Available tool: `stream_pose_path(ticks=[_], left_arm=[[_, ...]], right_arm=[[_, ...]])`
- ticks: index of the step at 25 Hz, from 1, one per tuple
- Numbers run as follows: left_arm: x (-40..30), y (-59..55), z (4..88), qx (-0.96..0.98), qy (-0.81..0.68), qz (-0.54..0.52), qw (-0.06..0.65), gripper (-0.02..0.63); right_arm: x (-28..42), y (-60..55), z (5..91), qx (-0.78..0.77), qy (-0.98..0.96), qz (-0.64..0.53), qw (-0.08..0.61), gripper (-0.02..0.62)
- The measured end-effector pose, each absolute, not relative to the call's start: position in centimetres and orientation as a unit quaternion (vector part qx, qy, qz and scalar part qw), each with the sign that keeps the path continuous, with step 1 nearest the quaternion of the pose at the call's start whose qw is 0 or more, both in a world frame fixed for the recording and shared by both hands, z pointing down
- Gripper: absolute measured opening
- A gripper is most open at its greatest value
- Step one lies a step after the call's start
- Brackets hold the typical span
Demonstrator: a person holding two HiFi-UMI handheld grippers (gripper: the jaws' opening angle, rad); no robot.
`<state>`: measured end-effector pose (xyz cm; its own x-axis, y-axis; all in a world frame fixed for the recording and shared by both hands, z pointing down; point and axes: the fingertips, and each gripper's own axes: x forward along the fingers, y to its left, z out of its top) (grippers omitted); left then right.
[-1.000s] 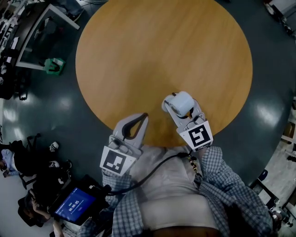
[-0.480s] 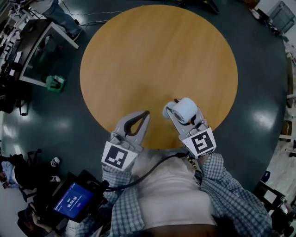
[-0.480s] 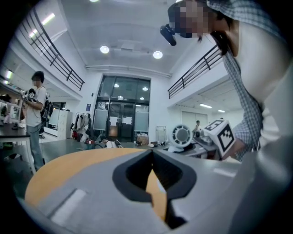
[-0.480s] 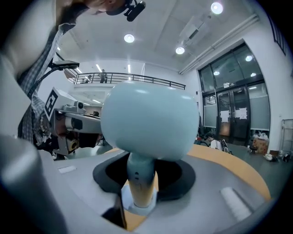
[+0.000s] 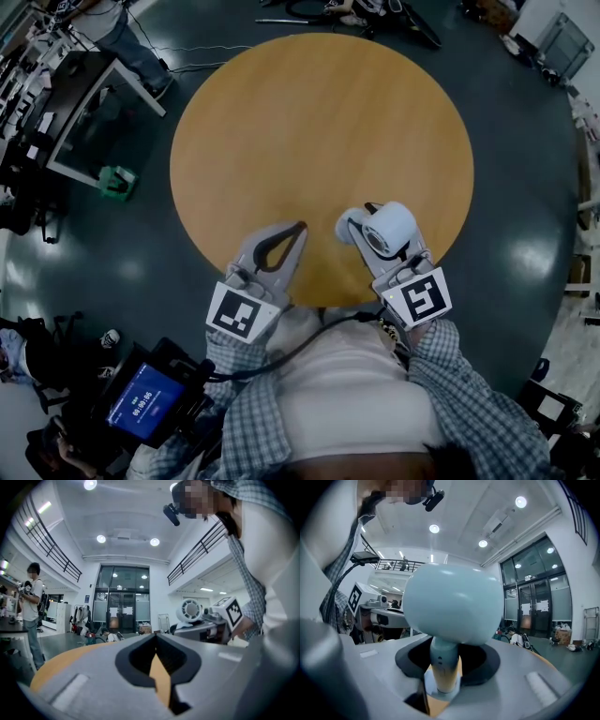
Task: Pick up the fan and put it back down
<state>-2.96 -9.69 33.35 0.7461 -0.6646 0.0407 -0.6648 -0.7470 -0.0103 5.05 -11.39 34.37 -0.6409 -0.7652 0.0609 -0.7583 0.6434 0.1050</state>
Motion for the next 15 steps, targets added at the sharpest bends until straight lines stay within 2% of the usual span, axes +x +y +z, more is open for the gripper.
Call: stream_pose_path(ticks=[15], left_arm=[[-3.56,-9.32,33.06,0.932,-0.363,0.004,-0.001,0.0]], right_arm=[[5.54,-10.88,34.24,0.43,-0.901,-0.04,0.048,0.139]])
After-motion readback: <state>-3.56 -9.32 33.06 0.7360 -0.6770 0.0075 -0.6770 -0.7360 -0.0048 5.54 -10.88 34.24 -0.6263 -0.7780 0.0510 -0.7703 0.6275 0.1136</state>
